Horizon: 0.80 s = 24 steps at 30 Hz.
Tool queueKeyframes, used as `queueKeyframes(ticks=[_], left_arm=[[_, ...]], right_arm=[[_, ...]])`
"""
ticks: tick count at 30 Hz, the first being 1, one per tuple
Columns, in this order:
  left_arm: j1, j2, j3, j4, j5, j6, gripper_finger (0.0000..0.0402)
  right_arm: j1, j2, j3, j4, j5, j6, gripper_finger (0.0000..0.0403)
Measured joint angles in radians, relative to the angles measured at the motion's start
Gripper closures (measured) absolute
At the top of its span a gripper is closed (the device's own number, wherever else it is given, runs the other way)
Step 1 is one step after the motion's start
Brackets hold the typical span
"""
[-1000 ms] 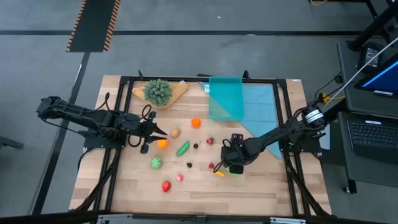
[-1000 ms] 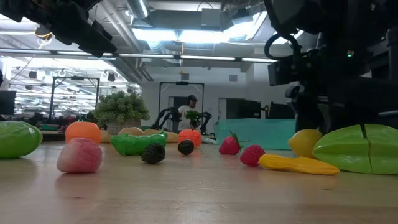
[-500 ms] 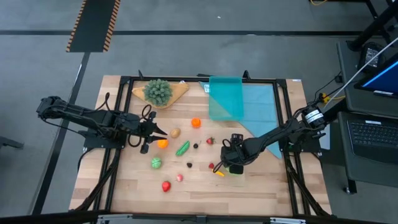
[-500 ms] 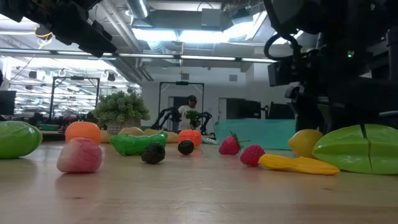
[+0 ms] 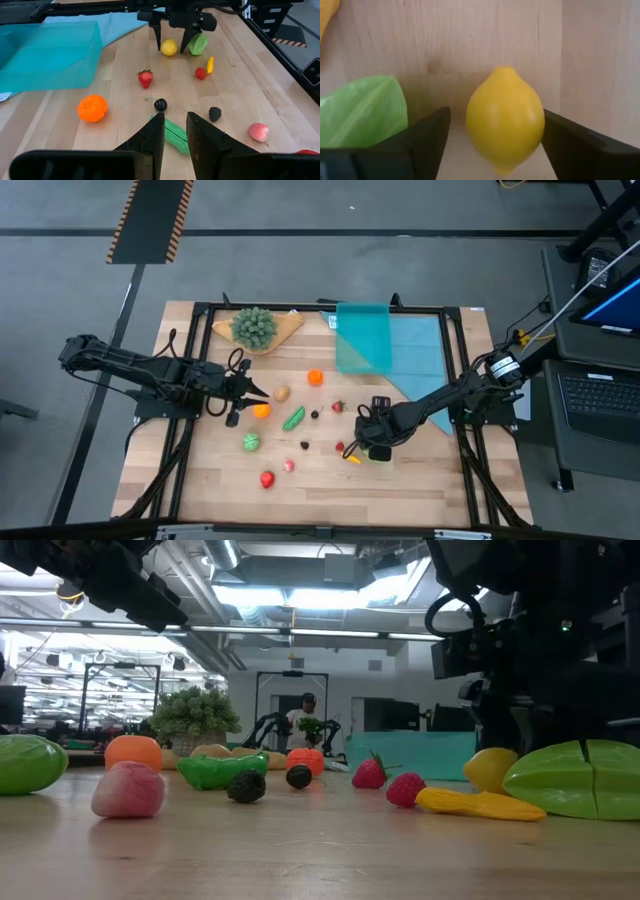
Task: Pick and placing Produce into tupperware
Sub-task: Put the yellow lemon into the blue bin
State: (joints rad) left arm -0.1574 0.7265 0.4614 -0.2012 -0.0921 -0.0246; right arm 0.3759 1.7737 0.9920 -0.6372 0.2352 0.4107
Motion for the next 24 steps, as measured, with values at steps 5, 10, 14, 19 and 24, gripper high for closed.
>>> queueKeyframes(ticks=[5,10,14,19,24], left_arm=[[0.000,0.000,0.000,0.000,0.000,0.000,0.0328],[0.000,0.000,0.000,0.000,0.000,0.000,0.0328],[0.000,0.000,0.000,0.000,0.000,0.000,0.0328],[0.000,0.000,0.000,0.000,0.000,0.000,0.0328],[0.000,0.000,0.000,0.000,0.000,0.000,0.0328]], right_arm=[[0.000,0.000,0.000,0.011,-0.001,-0.016,0.0147],[0.000,0.001,-0.001,0.031,0.007,-0.029,0.0168],[-0.002,0.001,-0.001,0.037,0.016,-0.026,0.0183],[-0.001,0.001,-0.001,0.036,0.015,-0.027,0.0187],[-0.001,0.001,-0.001,0.035,0.011,-0.023,0.0181]])
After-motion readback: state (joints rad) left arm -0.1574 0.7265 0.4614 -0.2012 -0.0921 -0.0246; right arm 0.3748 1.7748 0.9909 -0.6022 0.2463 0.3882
